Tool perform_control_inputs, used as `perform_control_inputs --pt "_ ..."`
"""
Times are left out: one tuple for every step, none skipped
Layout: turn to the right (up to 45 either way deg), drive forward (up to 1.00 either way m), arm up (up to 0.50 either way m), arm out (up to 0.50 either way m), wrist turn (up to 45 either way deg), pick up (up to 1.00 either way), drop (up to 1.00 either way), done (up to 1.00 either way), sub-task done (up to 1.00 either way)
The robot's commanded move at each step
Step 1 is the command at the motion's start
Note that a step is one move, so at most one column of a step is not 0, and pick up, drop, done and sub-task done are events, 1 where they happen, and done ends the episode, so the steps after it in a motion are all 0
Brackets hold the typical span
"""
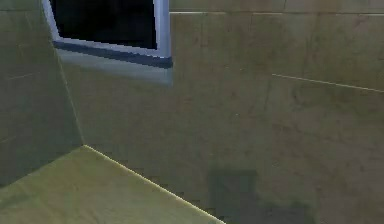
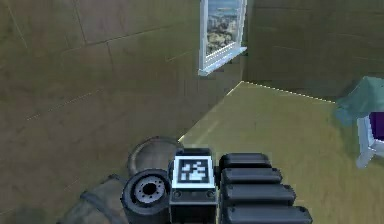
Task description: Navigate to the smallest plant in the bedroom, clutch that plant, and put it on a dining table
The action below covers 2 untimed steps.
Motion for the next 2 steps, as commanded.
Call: perform_control_inputs --pt "-45.0 0.0 0.0 0.0 0.0 0.0 0.0 0.0 0.0" --pt "0.0 0.05 0.0 0.0 0.0 0.0 0.0 0.0 0.0"
